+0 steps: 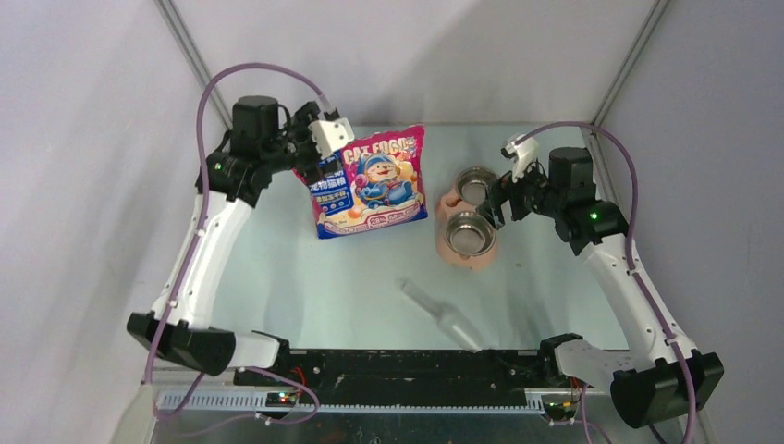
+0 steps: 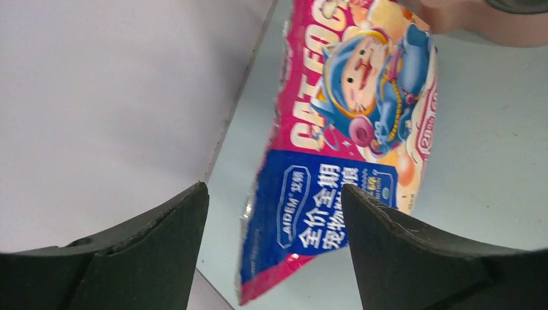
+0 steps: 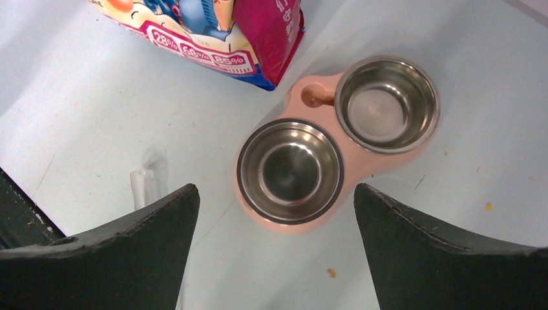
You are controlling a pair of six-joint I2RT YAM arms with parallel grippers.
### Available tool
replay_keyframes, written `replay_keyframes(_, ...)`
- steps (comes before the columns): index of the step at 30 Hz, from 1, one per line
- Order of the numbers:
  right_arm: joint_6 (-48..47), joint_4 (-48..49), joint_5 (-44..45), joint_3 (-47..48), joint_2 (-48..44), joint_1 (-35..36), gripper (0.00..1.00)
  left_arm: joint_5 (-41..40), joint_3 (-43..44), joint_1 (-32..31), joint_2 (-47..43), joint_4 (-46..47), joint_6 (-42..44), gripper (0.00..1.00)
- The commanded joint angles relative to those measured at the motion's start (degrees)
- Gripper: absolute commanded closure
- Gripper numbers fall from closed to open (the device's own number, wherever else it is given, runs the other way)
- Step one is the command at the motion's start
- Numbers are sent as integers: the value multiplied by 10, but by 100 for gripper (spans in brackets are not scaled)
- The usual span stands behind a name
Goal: Serve the pet food
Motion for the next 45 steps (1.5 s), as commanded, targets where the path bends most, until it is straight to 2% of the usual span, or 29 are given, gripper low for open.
replay_keyframes(1,-1,9,-7,-16,-13,-9,8,13,86,16,69,-70,34,19)
replay_keyframes(8,9,17,-18,-34,-23,-30,8,55,238,42,196,-159,2,32)
replay_keyframes(14,13,21,-22,-45,-26,-36,8,80,327,45,265,-293,25,43)
replay_keyframes(20,21,24,-26,-52,-28,-45,8,64,285,54,252,-304,44,46)
replay_keyframes(25,29,26,-34,-56,-27,-48,8,15,238,70,234,-302,96,50)
replay_keyframes(28,30,25,-36,-57,-26,-48,8,-8,240,80,240,-315,121,56)
replay_keyframes(33,31,24,-39,-60,-25,-48,8,-30,247,86,246,-317,127,75)
replay_keyframes(39,31,33,-44,-61,-12,-38,8,14,256,84,241,-336,101,97)
replay_keyframes(45,46,53,-32,-47,39,10,10,79,257,81,224,-335,33,100)
